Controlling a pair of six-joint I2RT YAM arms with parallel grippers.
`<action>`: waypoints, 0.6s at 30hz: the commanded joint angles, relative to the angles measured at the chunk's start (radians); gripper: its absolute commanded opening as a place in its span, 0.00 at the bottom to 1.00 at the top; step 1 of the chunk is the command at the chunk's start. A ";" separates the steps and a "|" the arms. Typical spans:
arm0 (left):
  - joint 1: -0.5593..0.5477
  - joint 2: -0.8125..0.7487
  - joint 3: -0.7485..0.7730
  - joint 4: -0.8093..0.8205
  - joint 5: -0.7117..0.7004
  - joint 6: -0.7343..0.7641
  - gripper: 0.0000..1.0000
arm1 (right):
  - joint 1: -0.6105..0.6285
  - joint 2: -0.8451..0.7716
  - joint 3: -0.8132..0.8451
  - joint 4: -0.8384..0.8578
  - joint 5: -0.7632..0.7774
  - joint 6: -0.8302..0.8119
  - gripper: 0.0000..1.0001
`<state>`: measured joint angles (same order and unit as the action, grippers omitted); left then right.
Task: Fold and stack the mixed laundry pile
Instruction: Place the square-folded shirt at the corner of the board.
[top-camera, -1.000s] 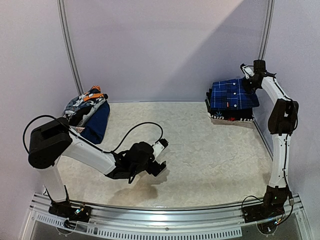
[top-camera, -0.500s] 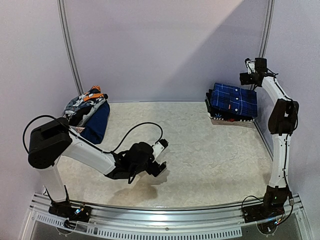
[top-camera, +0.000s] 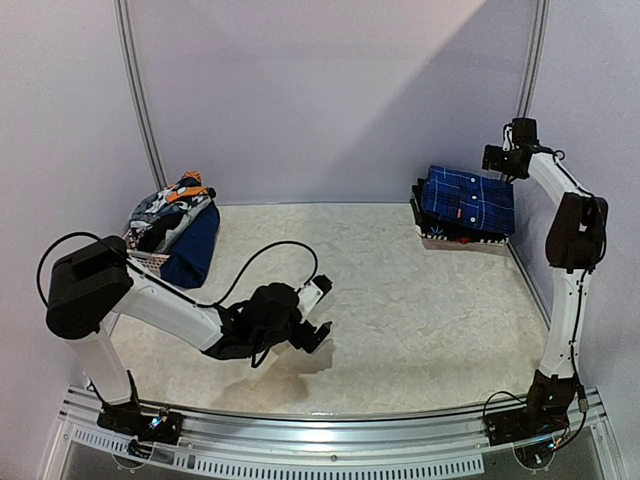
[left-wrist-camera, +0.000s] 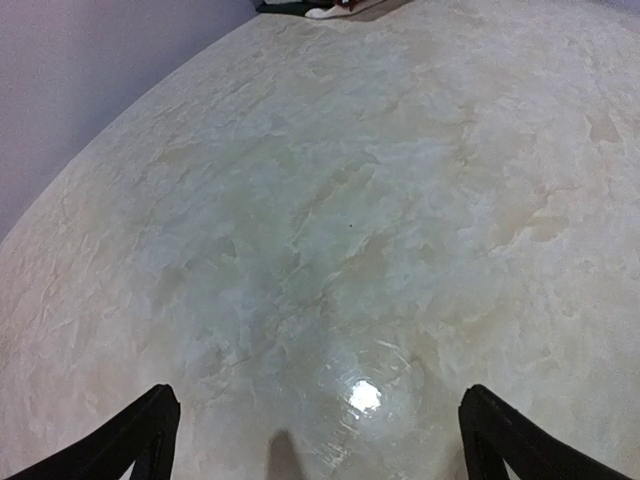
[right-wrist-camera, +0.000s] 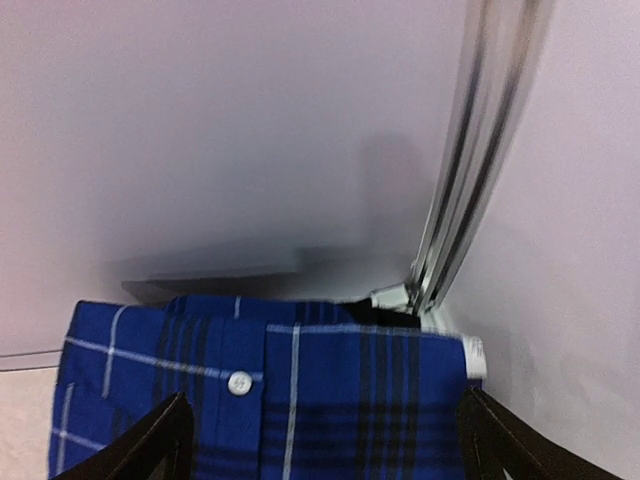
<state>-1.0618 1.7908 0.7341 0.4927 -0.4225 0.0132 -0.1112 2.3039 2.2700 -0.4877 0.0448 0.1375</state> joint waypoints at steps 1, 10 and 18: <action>0.016 -0.052 -0.036 0.044 0.035 -0.031 1.00 | 0.021 -0.158 -0.173 -0.021 -0.032 0.148 0.91; 0.014 -0.137 -0.113 0.050 0.046 -0.043 1.00 | 0.063 -0.456 -0.642 -0.044 0.006 0.107 0.87; 0.014 -0.147 -0.130 0.058 0.061 -0.059 1.00 | 0.072 -0.563 -0.896 -0.089 -0.103 0.083 0.81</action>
<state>-1.0618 1.6604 0.6159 0.5278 -0.3809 -0.0250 -0.0448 1.7779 1.4452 -0.5411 0.0078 0.2310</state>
